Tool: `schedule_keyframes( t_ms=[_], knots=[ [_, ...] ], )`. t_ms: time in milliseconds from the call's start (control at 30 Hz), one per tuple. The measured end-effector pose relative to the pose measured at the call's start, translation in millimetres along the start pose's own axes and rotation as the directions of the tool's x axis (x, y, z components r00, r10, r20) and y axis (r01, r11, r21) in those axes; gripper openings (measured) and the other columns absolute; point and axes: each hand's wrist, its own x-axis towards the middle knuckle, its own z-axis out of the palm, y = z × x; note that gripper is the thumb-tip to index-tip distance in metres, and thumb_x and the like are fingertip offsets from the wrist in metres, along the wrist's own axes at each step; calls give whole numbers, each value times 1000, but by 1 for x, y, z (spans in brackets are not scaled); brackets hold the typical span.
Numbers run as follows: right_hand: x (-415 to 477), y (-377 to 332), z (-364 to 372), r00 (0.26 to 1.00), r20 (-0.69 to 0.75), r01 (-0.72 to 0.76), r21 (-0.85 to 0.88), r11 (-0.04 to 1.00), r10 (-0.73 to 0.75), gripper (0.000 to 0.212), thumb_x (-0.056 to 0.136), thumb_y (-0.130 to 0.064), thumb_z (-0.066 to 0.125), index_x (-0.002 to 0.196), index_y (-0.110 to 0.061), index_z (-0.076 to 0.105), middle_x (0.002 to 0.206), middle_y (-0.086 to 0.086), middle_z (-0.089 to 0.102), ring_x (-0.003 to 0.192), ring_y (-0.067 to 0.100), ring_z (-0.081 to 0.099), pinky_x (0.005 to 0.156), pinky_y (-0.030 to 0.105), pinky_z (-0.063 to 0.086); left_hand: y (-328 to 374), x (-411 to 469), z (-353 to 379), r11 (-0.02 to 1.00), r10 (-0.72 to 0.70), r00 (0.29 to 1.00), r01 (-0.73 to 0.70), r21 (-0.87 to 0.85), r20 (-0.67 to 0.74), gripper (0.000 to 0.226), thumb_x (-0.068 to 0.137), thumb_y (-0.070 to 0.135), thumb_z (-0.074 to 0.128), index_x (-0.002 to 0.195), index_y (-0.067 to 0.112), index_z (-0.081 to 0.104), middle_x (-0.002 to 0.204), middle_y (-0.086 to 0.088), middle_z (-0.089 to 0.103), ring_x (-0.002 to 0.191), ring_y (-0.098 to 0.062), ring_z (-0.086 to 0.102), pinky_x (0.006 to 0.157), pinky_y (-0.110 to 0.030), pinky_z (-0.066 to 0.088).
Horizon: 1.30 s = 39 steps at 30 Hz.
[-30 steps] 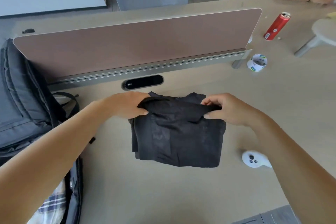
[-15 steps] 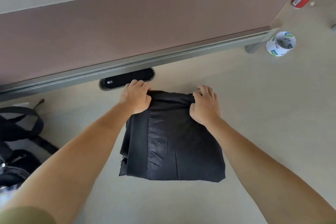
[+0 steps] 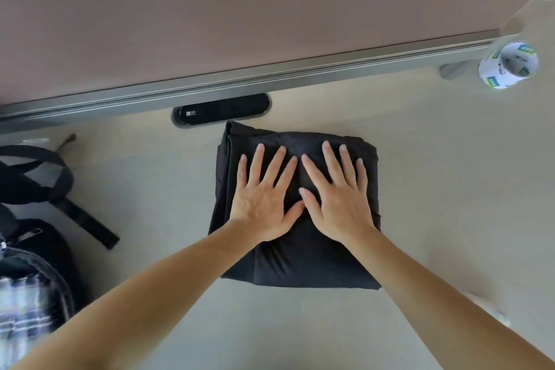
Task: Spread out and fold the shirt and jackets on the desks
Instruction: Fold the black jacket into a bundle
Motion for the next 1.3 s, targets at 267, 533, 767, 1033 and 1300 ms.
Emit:
schedule_keyframes(
  t_ms=[267,533,767,1033,1300],
  knots=[
    [57,20,19,992,127,-27,-12,1000,28,61,98,-62,25,156,-43,19,168,3,3,153,36,-4,120,61,6,-18,52,-3,997,-64,997,63,38,41,83,86,70,30,157,29,16,165,-3,16,150,-44,6,119,-62,11],
    [29,12,-15,996,60,-57,-38,998,59,66,97,-64,26,157,-37,19,167,11,6,152,42,4,119,60,10,-14,18,-19,997,-80,992,80,-4,-101,73,89,65,35,152,27,32,163,-11,20,149,-41,14,120,-62,9],
    [-12,9,23,978,158,-115,-148,982,138,70,93,-66,30,157,-37,21,165,15,13,145,54,15,110,72,22,-13,4,11,993,-113,992,114,13,-52,76,85,73,37,152,39,28,165,-2,14,150,-40,9,120,-59,11],
    [-9,-1,28,958,174,-212,-100,972,227,73,93,-67,29,158,-38,13,167,12,5,149,50,2,119,64,7,-31,13,11,1000,0,997,1,20,-73,70,89,63,38,153,37,31,165,-3,16,151,-39,11,120,-58,14],
    [-32,-68,-32,870,430,-403,341,849,240,49,95,-62,36,124,-31,62,130,4,53,121,31,51,97,43,46,-40,-4,-35,920,-387,910,391,-3,-150,73,91,55,53,152,47,14,159,-17,11,145,-44,10,114,-62,11]
  ],
)
